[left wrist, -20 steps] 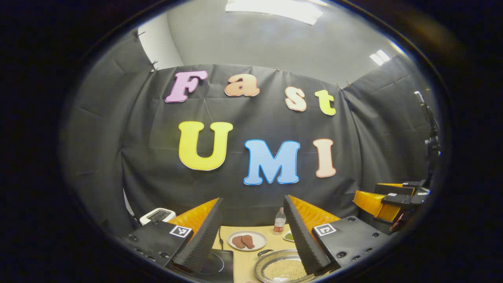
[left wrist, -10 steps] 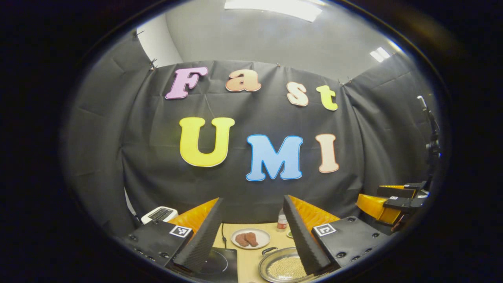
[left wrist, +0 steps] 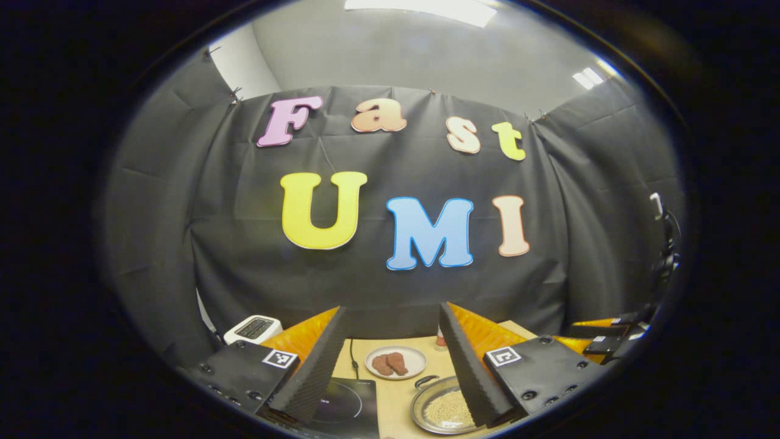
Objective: First push the handle of the pot to place it horizontally, then grasp the pot with both hands and set it on the induction cooktop.
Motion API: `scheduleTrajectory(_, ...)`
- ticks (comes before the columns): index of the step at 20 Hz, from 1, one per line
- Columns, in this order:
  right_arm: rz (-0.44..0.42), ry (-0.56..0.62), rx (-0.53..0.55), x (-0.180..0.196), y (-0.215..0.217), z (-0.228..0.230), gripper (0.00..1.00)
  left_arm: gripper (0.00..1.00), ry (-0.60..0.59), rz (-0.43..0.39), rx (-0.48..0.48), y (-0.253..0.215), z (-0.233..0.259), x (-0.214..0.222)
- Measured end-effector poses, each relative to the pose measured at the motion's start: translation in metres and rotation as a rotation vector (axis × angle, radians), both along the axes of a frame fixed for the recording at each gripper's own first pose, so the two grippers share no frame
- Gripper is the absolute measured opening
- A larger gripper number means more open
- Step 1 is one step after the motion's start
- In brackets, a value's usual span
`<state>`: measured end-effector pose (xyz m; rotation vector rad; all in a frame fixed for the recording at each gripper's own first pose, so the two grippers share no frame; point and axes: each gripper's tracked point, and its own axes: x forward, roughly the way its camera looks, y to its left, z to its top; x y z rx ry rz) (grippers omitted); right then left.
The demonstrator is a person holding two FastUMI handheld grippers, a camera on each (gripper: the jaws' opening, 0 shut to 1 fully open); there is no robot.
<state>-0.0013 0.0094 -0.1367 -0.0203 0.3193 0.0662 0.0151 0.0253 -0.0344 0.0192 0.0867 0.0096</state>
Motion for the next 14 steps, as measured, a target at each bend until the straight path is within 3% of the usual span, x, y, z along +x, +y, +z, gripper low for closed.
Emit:
scheduleTrajectory(1,0.024,0.042,0.006,-0.003,0.006,-0.013,0.51,0.97,0.002,0.004,0.000,0.002,-0.002,-0.001)
scheduleTrajectory(2,0.030,0.078,-0.007,-0.008,0.008,-0.022,0.51,0.97,0.005,0.008,0.000,0.004,-0.004,-0.002)
scheduleTrajectory(4,0.067,0.138,-0.002,-0.010,0.011,-0.044,0.14,0.99,0.009,0.017,0.001,0.008,-0.005,-0.003)
scheduleTrajectory(6,0.055,0.232,-0.022,-0.010,0.006,-0.080,0.15,0.97,0.012,0.030,0.002,0.013,-0.007,-0.004)
scheduleTrajectory(7,0.069,0.287,-0.001,-0.017,0.007,-0.091,0.03,0.97,0.014,0.034,0.002,0.014,-0.007,-0.004)
scheduleTrajectory(14,0.127,0.620,0.059,-0.060,0.014,-0.173,0.05,0.97,0.028,0.075,0.010,0.029,-0.013,-0.010)
